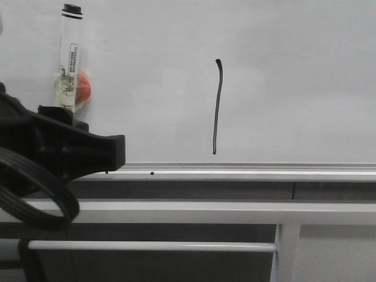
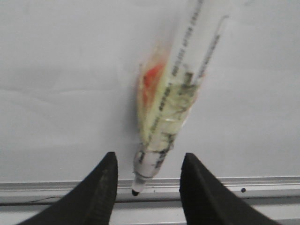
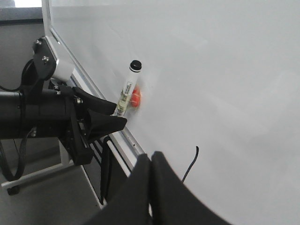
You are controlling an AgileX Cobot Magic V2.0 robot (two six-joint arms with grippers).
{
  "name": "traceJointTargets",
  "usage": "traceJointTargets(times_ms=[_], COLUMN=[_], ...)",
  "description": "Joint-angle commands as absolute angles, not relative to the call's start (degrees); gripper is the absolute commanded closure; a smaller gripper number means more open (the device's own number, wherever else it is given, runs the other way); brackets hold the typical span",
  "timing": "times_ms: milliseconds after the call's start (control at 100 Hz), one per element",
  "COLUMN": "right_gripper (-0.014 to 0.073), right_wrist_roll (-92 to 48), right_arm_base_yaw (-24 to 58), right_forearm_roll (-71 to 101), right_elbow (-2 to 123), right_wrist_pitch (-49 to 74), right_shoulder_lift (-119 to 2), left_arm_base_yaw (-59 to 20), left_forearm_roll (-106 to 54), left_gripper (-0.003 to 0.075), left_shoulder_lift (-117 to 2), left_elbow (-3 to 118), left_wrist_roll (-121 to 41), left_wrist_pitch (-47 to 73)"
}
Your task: Write number 1 on whiteboard
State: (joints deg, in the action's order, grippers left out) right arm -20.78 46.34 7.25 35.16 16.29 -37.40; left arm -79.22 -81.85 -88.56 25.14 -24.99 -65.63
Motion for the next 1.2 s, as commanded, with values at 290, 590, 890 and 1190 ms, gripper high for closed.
traceJointTargets(times_ms=[290, 590, 890, 1190], right_gripper=[0.0657, 0.0657, 0.0657, 0.0657], right_wrist_roll=[-20.85, -20.85, -20.85, -20.85], right_arm_base_yaw=[45.95, 45.95, 45.95, 45.95], right_forearm_roll=[6.81, 2.43, 3.31, 3.97], right_elbow=[36.77, 35.71, 19.60, 6.61], right_wrist_pitch=[12.59, 8.93, 6.90, 3.41], right_shoulder_lift=[-37.77, -32.18, -13.63, -5.75], left_arm_base_yaw=[-90.19, -100.02, -104.94, -108.06], left_forearm_roll=[-90.31, -93.99, -91.22, -89.75], left_gripper=[0.0667, 0.0740, 0.0740, 0.0740], left_shoulder_lift=[-79.79, -75.06, -74.96, -74.96], left_elbow=[26.14, 25.98, 23.75, 22.46], left_wrist_roll=[-34.00, -49.49, -49.84, -53.18], left_wrist_pitch=[-77.16, -79.28, -78.59, -74.60])
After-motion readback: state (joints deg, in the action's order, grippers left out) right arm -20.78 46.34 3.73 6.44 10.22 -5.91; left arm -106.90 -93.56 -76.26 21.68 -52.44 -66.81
